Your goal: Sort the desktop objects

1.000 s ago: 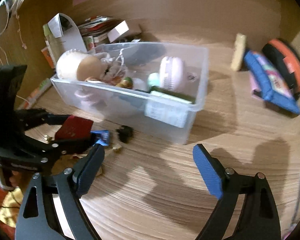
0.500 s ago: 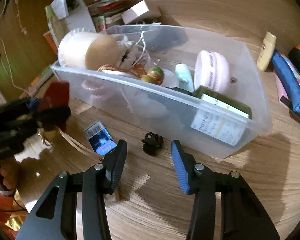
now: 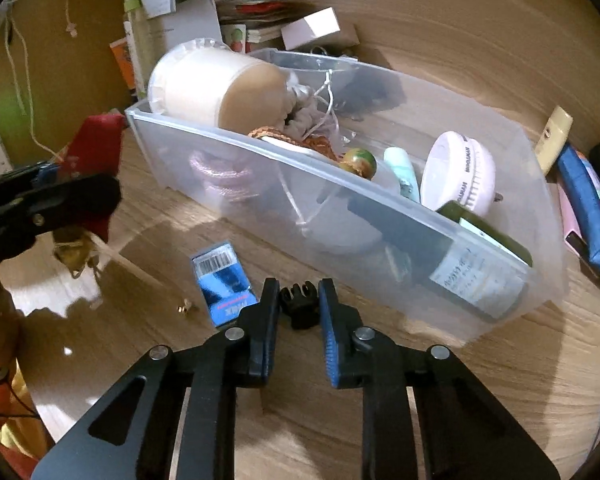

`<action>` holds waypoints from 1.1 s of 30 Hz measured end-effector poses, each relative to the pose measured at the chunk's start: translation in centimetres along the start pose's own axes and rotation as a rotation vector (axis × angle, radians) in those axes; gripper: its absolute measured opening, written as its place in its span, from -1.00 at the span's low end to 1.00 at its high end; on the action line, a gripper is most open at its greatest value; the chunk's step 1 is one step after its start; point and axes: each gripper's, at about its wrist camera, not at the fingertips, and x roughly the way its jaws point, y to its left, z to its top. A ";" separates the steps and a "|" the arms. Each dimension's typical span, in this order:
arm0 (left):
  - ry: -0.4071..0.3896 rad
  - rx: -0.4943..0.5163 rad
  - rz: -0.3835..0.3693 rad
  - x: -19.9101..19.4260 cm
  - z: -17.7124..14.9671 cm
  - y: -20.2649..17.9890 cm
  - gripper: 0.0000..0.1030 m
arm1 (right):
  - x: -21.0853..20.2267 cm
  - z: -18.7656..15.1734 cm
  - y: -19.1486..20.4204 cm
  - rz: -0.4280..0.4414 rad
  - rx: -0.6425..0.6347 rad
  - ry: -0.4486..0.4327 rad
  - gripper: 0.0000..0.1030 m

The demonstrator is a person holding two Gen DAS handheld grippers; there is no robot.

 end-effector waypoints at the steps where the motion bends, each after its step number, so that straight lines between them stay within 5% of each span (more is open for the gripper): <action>1: 0.003 0.000 -0.009 0.0 0.2 -0.4 -0.16 | -0.3 -0.1 -0.1 0.003 0.009 -0.005 -0.66; 15: -0.110 0.099 -0.058 -2.0 6.5 -6.0 -0.16 | -8.4 0.5 -5.4 0.026 0.103 -0.197 -0.65; 24: -0.173 0.125 -0.074 -0.9 11.7 -7.7 -0.16 | -9.9 2.8 -7.8 0.001 0.086 -0.278 -0.65; 33: -0.036 0.134 -0.063 7.0 11.9 -7.4 -0.15 | -7.1 3.9 -9.4 0.008 0.111 -0.272 -0.65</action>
